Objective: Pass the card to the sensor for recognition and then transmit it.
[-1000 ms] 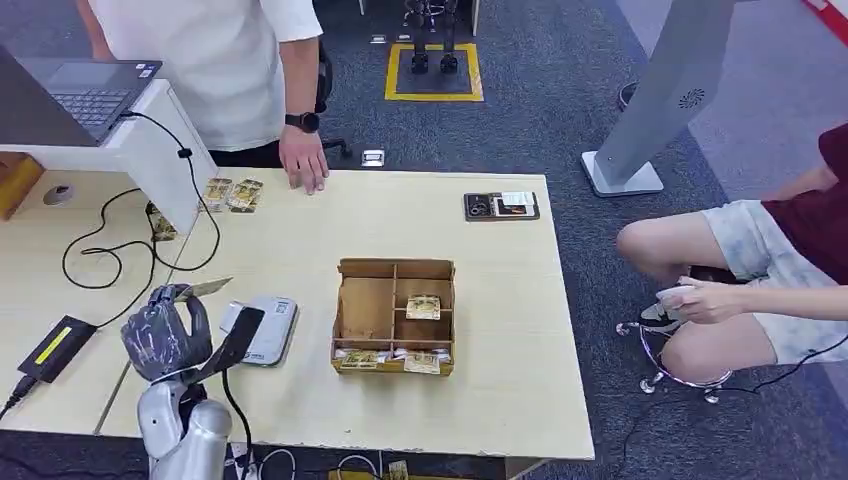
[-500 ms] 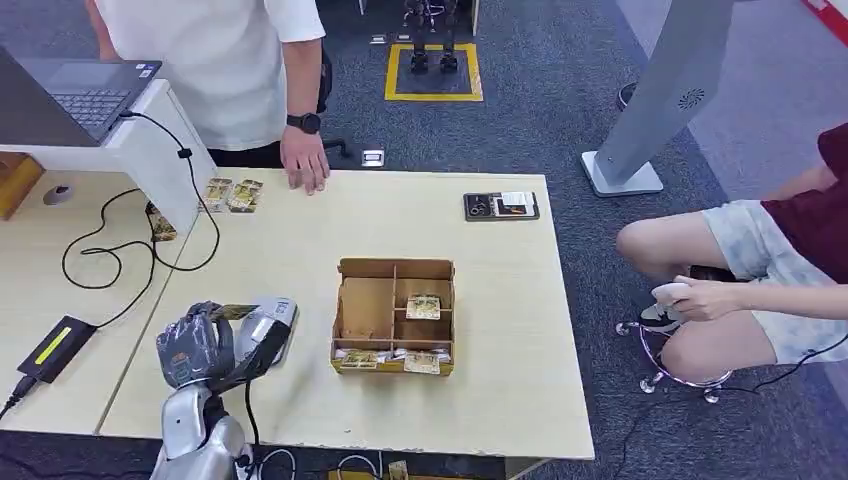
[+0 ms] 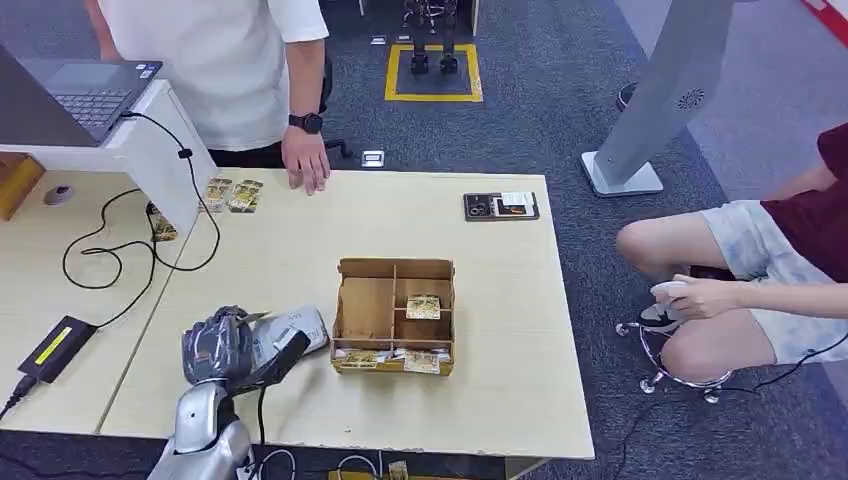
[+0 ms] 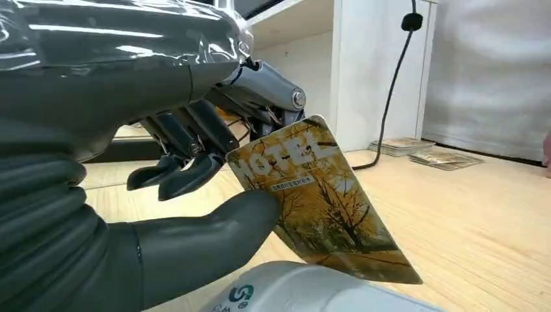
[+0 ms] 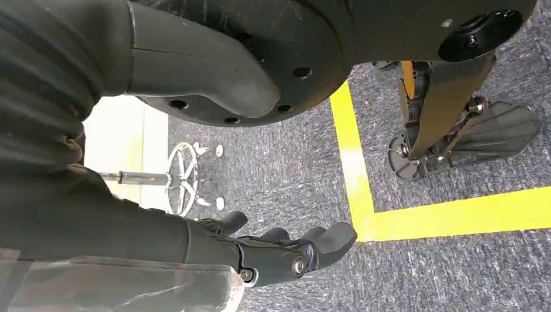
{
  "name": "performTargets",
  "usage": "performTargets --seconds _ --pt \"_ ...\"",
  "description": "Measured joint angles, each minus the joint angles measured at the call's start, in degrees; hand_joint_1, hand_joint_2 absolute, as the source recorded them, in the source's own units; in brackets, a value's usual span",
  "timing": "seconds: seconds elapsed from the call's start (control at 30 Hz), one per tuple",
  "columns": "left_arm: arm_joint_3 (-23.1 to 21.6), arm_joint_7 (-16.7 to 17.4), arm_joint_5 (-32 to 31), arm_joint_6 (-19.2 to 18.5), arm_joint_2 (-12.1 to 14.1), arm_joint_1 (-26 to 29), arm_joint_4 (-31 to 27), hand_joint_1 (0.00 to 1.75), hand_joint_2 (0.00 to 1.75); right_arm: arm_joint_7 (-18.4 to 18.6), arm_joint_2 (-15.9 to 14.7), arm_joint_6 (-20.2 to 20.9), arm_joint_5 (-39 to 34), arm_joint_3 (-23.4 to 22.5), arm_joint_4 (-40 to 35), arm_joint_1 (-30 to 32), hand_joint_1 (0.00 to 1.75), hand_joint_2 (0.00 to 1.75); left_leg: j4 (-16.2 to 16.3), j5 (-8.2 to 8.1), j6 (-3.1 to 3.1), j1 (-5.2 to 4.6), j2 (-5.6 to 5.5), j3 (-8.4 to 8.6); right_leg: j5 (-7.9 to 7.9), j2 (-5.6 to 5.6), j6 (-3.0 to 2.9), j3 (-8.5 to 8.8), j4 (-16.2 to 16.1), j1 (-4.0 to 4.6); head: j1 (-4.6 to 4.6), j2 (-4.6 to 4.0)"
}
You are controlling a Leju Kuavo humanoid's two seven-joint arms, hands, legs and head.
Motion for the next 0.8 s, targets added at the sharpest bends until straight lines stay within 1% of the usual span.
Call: performTargets --seconds 0.1,0.23,0.3,0.43,0.5,0.57,0.67,0.8 --pt "-0.9 0.9 0.2 -0.9 0.3 0.0 0.1 1.75 1.75 0.1 0.0 0.0 -0.5 0.1 0.0 0.0 0.00 1.75 0.0 0.00 0.00 0.00 0.00 0.00 0.00 0.00 0.00 0.00 0.0 0.00 -0.02 0.00" --pt "-1.7 1.1 0.7 -1.3 0.4 -0.1 0.2 1.75 1.75 0.1 0.0 0.0 -0.5 0.2 0.0 0.1 0.00 1.75 0.0 0.00 0.00 0.00 0.00 0.00 0.00 0.00 0.00 0.01 0.0 0.00 0.00 0.00" --pt "-2.5 2.0 1.6 -1.0 0.7 -0.2 0.3 1.75 1.75 0.1 0.0 0.0 -0.7 0.4 0.0 0.1 0.00 1.75 0.0 0.00 0.00 0.00 0.00 0.00 0.00 0.00 0.00 0.02 0.0 0.00 0.00 0.00" --pt "-3.3 1.7 3.7 0.8 1.0 -0.2 0.5 1.75 1.75 0.2 0.0 0.0 -0.7 0.6 -0.1 0.1 0.00 1.75 0.0 0.00 0.00 0.00 0.00 0.01 0.00 0.00 0.00 0.01 0.0 0.00 -0.02 0.00" --pt "-3.5 0.6 5.9 2.5 1.0 -0.2 0.5 1.75 1.75 0.2 0.0 0.0 -0.7 0.7 -0.1 0.1 0.00 1.75 0.0 0.01 0.00 0.00 0.00 0.01 0.00 0.00 0.00 0.01 0.0 0.00 -0.02 0.00" --pt "-3.5 -1.6 8.0 4.0 0.9 -0.1 0.4 1.75 1.75 0.2 0.0 -0.1 -0.9 0.9 -0.1 0.2 0.00 1.75 0.0 0.01 0.00 0.00 0.00 0.01 0.00 0.01 0.00 0.01 0.0 0.00 0.00 0.00" --pt "-3.5 -5.0 9.1 4.9 0.6 0.0 -1.0 1.75 1.75 0.2 0.0 -0.2 -0.9 1.1 -0.1 0.2 0.00 1.75 0.0 0.01 0.00 0.00 -0.01 0.00 0.00 0.00 0.00 0.01 0.0 0.00 0.00 0.00" --pt "-3.2 -7.0 10.3 5.0 0.1 -0.1 -2.1 1.75 1.75 0.2 0.0 -0.2 -0.9 1.6 -0.1 0.3 0.00 1.75 0.0 0.00 0.00 0.00 0.01 0.00 0.00 0.02 0.00 0.00 0.0 0.00 0.00 0.00"
